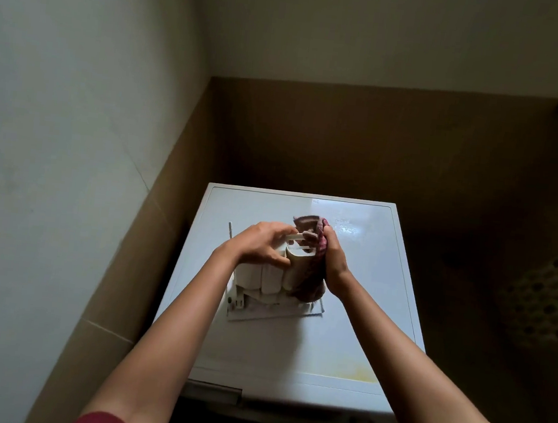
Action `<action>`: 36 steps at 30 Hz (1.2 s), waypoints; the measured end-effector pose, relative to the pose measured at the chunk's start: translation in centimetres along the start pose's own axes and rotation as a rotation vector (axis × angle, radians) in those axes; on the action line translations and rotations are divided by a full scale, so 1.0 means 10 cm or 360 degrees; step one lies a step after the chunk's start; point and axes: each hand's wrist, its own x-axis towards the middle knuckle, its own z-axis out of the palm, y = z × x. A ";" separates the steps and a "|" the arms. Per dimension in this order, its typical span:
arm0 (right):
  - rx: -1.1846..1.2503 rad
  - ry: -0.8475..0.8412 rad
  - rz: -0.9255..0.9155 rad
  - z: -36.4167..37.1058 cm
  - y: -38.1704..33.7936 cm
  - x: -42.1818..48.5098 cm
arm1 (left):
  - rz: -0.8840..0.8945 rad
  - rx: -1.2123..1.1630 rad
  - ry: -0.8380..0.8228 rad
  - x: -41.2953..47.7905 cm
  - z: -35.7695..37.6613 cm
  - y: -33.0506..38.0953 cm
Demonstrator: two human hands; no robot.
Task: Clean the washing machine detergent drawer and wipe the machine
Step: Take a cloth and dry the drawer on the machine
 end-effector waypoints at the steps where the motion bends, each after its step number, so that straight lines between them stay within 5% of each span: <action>1: 0.0029 0.0010 0.0027 -0.03 0.07 -0.01 | 0.0008 -0.0014 -0.0027 0.00 0.00 0.00; 8: -0.0147 -0.0059 0.0271 -0.21 0.65 -0.18 | 0.0002 0.0000 -0.0175 -0.06 -0.05 0.05; 25: 0.0178 -0.0215 -0.0165 -0.31 0.24 -0.20 | 0.0008 0.0005 -0.0241 -0.16 0.00 0.00; 36: -0.0059 -0.0242 -0.0112 -0.43 0.87 -0.35 | 0.0211 0.0102 0.0234 -0.31 0.14 0.02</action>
